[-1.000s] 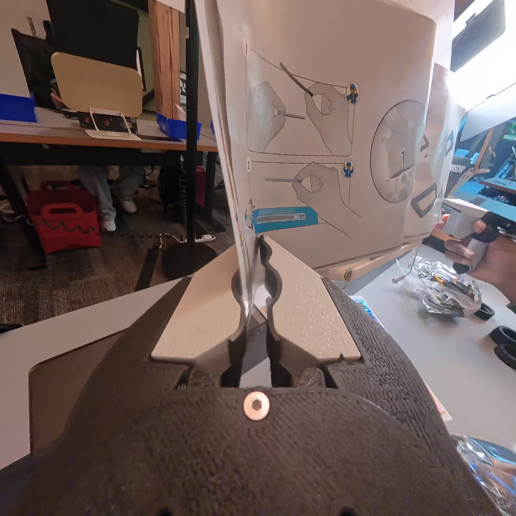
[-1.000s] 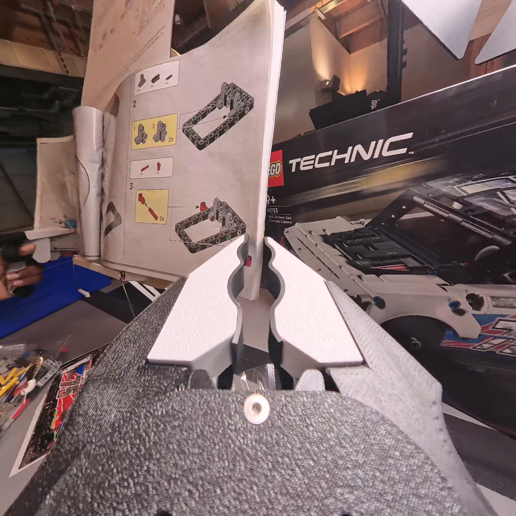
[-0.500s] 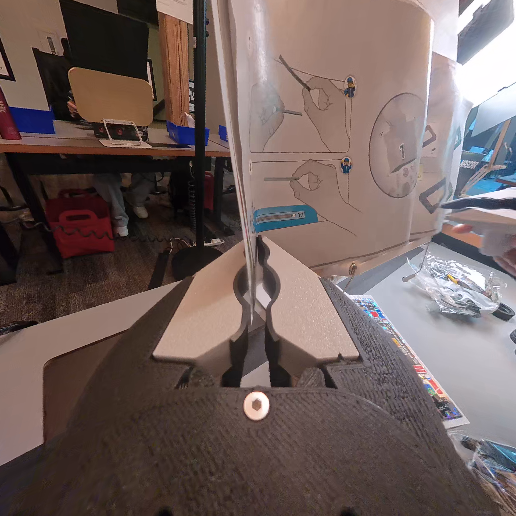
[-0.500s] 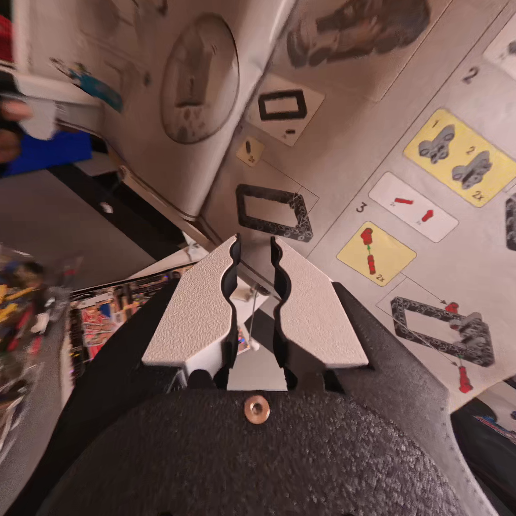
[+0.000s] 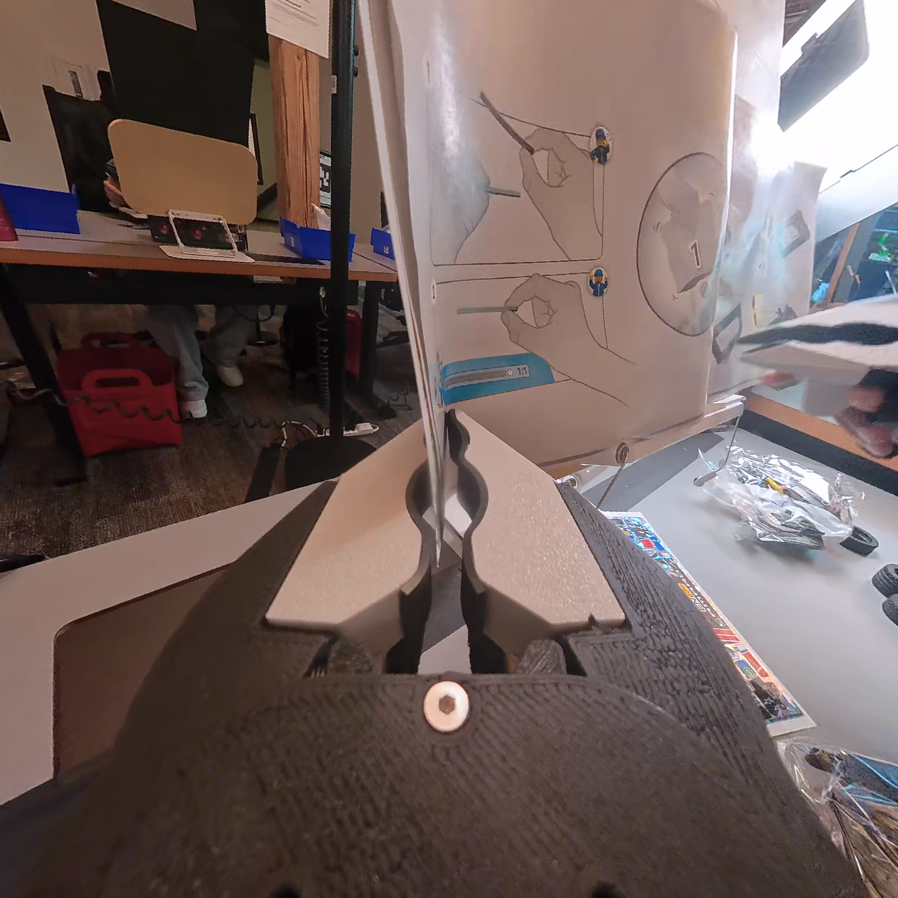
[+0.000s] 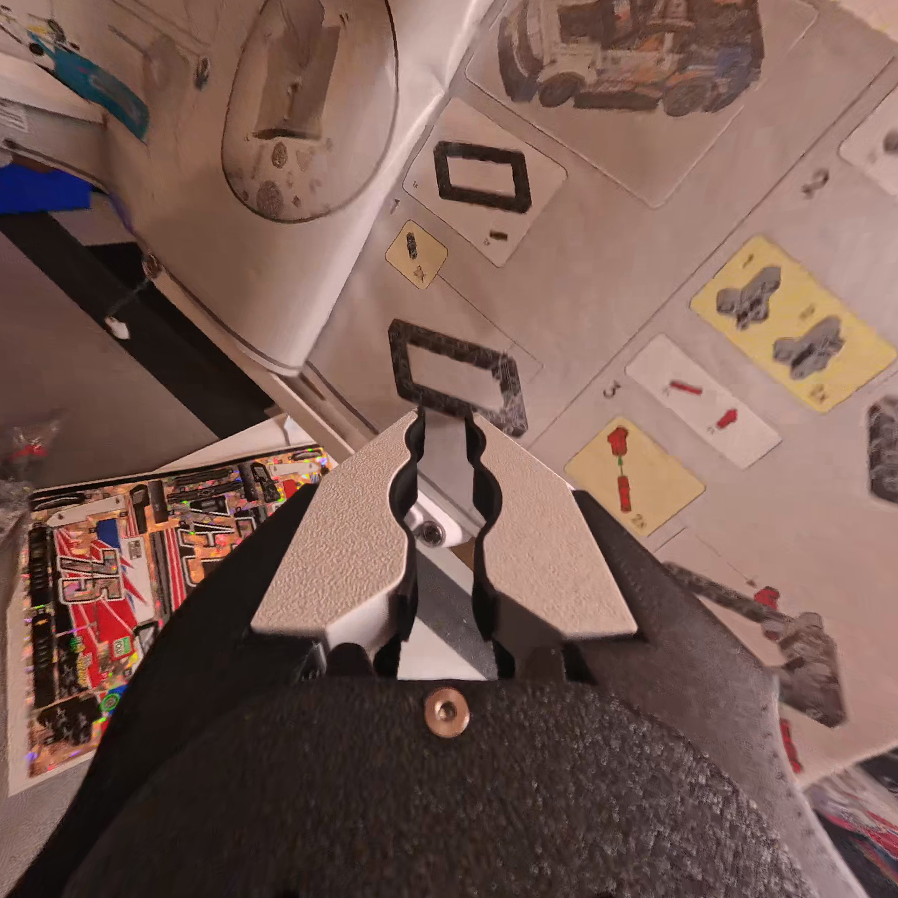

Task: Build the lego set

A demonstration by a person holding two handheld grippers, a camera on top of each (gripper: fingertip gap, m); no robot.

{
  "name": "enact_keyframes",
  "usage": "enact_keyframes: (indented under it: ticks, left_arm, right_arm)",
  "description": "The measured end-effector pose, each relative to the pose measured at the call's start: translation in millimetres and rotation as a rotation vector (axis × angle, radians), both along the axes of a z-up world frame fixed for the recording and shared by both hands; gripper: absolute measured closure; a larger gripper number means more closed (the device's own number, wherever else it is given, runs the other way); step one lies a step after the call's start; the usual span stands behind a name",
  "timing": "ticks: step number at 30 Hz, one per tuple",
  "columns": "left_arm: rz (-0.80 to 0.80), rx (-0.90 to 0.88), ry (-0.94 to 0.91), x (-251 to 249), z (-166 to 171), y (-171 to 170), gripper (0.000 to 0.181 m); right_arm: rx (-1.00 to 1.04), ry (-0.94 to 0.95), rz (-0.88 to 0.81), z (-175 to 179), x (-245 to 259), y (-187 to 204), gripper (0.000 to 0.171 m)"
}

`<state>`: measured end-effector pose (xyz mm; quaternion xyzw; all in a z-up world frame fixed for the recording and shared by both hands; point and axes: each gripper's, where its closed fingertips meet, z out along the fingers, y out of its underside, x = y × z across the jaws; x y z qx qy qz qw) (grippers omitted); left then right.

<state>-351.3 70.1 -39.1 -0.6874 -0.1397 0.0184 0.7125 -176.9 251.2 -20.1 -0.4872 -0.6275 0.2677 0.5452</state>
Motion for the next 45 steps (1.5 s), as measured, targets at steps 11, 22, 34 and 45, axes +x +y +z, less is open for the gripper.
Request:
enact_keyframes:
  ticks: [11, 22, 34, 45]
  left_arm:
    - [-0.052, 0.021, -0.146, -8.5, -3.6, -11.3, 0.171]
    - [0.053, -0.102, -0.287, 23.4, -26.2, -65.1, 0.141]
    - [-0.148, -0.172, -0.535, 108.1, -61.5, 0.6, 0.136]
    - [0.02, 0.558, -1.295, 77.2, -73.6, 24.0, 0.121]
  right_arm:
    - [0.313, -0.063, 0.069, 29.3, -73.5, -62.5, 0.161]
    - [0.452, -0.189, 0.09, 20.3, -76.6, -79.9, 0.156]
    - [0.462, -0.285, 0.145, 13.8, -89.2, -88.8, 0.154]
    - [0.379, -0.262, 0.16, 16.8, -92.7, -84.4, 0.161]
